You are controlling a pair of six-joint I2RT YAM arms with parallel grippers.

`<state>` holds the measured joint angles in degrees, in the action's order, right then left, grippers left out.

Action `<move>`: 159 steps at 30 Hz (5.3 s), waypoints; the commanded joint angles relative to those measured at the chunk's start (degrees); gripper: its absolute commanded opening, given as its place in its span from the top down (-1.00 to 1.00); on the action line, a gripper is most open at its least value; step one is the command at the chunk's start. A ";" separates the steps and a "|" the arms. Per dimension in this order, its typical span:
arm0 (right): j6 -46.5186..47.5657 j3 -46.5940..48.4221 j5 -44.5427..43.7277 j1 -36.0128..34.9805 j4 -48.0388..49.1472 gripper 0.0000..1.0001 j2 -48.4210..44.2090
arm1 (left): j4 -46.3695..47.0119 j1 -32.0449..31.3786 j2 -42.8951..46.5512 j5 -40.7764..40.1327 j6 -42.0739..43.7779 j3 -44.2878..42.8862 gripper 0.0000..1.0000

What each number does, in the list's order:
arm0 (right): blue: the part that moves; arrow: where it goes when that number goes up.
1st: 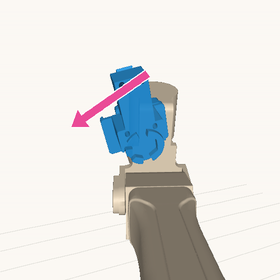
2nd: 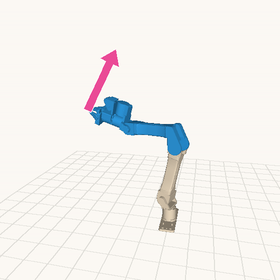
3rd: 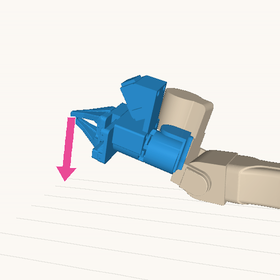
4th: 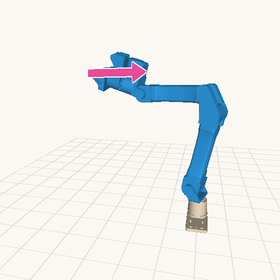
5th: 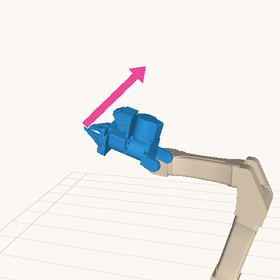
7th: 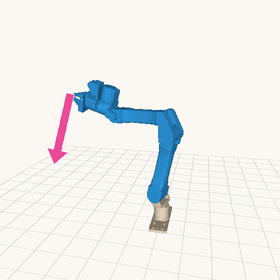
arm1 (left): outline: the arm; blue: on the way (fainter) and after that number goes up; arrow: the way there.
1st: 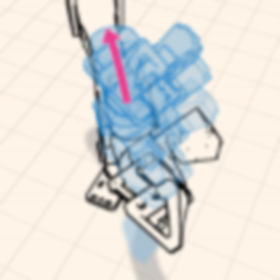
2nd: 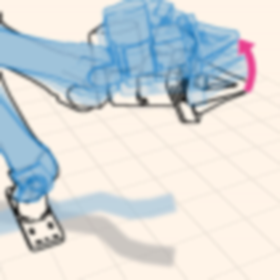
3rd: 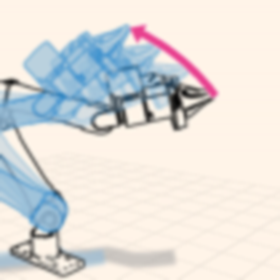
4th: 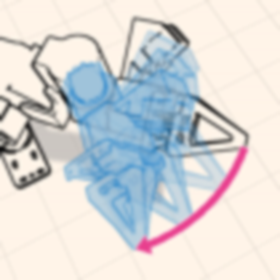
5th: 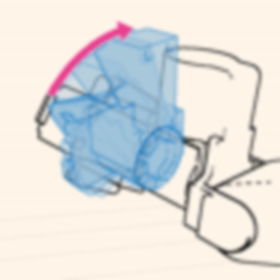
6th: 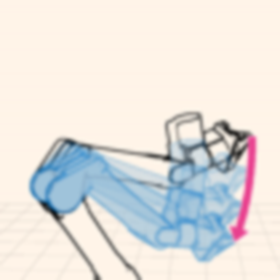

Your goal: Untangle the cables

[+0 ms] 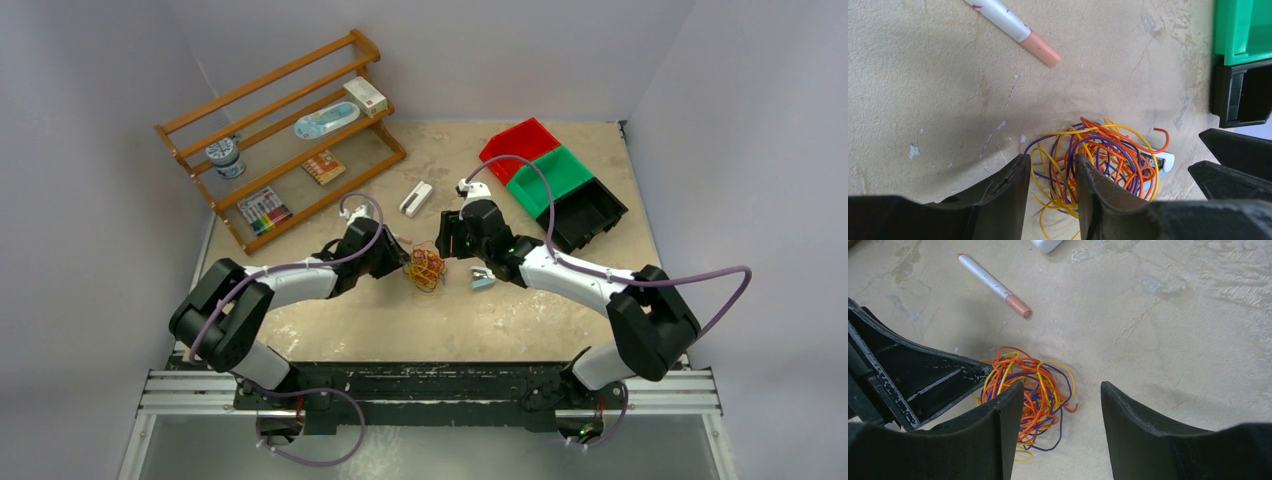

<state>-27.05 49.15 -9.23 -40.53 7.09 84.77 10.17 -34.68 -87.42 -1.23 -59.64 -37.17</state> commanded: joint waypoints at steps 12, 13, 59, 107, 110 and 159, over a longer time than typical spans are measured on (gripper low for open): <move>-0.46 -0.26 -1.38 0.10 3.54 -0.20 -3.11 | -5.56 -0.34 3.20 -4.36 4.36 -7.56 0.98; -0.54 -0.36 -1.44 0.10 3.85 -0.20 -3.31 | -6.42 -0.35 3.59 -4.97 5.08 -8.10 1.00; 9.01 -14.77 6.50 0.63 47.49 -0.52 -8.15 | -21.76 -0.37 10.86 9.68 32.18 -36.30 1.00; 11.56 -11.78 17.61 0.54 62.75 -0.06 24.23 | -31.13 -0.35 -0.66 -4.87 33.98 -89.86 1.00; 10.46 -12.17 17.45 0.44 62.07 -0.11 24.31 | -30.58 -0.37 -2.74 -6.21 34.79 -93.98 1.00; 18.47 -7.01 31.39 1.15 51.21 0.90 7.93 | -23.68 -0.37 1.84 -12.88 37.74 -84.96 1.00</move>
<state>-4.38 43.62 22.24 -39.99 52.71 97.67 -16.08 -34.89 -89.89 -10.74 -21.87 -126.28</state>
